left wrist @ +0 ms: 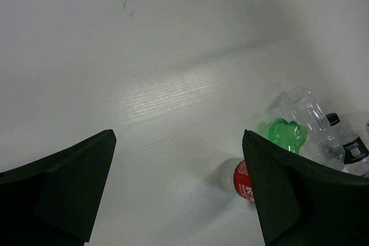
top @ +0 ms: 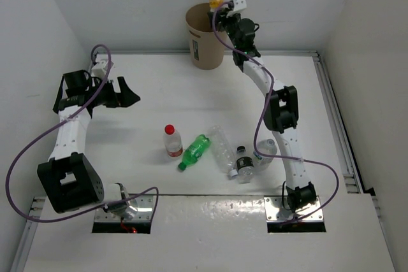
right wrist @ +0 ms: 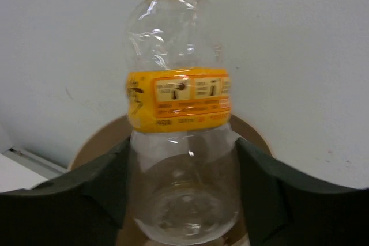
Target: Put the plastic bottles in the bin
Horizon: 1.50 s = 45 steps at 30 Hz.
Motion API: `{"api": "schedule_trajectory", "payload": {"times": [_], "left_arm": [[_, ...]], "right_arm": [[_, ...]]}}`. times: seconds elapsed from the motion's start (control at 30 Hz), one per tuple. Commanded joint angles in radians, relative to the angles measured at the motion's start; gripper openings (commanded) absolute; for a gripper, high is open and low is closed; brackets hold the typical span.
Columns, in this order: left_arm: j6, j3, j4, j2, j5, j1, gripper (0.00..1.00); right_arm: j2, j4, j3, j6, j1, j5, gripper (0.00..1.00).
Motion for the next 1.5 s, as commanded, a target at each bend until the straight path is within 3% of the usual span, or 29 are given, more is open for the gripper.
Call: {"api": "schedule_trajectory", "payload": {"times": [0.0,0.07,0.13,0.47,0.57,0.6,0.67,0.7,0.77,0.8,0.83,0.87,0.93,1.03,1.2,1.27,1.47], "left_arm": [[0.043,-0.009,-0.008,-0.049,0.031,0.012,0.98],[0.043,-0.018,-0.008,-0.049,0.031,0.012,0.98],[0.043,-0.018,-0.008,-0.049,0.031,0.012,0.98],[0.103,-0.018,-0.051,-0.081,0.060,0.012,0.98],[0.239,0.006,-0.132,-0.121,0.164,0.012,0.97],[0.360,0.016,-0.169,-0.130,0.213,0.012,0.96],[0.459,0.030,-0.291,-0.155,0.319,0.002,0.96],[0.575,0.043,-0.389,-0.187,0.342,0.002,0.96],[0.702,0.076,-0.504,-0.218,0.358,-0.035,0.96],[0.770,0.089,-0.570,-0.230,0.358,-0.057,0.96],[0.916,0.099,-0.706,-0.250,0.349,-0.096,0.95],[0.977,0.109,-0.767,-0.250,0.349,-0.115,0.95],[1.051,0.087,-0.851,-0.290,0.349,-0.144,0.93],[1.039,0.027,-0.827,-0.348,0.340,-0.227,0.93],[0.863,-0.033,-0.616,-0.405,0.301,-0.298,0.93],[0.803,-0.033,-0.557,-0.367,0.301,-0.325,0.91],[0.775,-0.042,-0.454,-0.296,0.252,-0.400,0.88]], "right_arm": [[0.007,0.095,0.045,0.011,0.004,0.036,0.68],[0.013,0.101,0.046,0.031,0.004,0.055,0.86],[0.012,0.105,0.043,0.040,0.004,0.057,0.92],[-0.074,0.157,-0.019,0.027,0.006,0.026,0.97],[-0.207,0.164,-0.105,0.029,-0.005,-0.002,0.97],[-0.311,0.153,-0.133,0.036,-0.007,-0.011,0.96],[-0.391,0.119,-0.277,0.078,-0.033,-0.034,0.94],[-0.499,0.048,-0.385,0.086,-0.066,-0.093,0.94],[-0.569,-0.023,-0.472,0.112,-0.088,-0.140,0.90],[-0.633,-0.156,-0.492,0.112,-0.097,-0.207,0.89],[-0.699,-0.211,-0.522,0.103,-0.131,-0.230,0.85],[-0.759,-0.364,-0.556,0.099,-0.140,-0.249,0.83],[-0.818,-0.442,-0.637,0.079,-0.177,-0.279,0.82],[-0.982,-0.591,-0.763,0.080,-0.224,-0.301,0.82],[-1.148,-0.773,-0.956,0.100,-0.309,-0.368,0.83],[-1.236,-0.793,-1.076,0.106,-0.342,-0.391,0.83],[-1.326,-0.839,-1.187,0.106,-0.389,-0.414,0.83]]}}
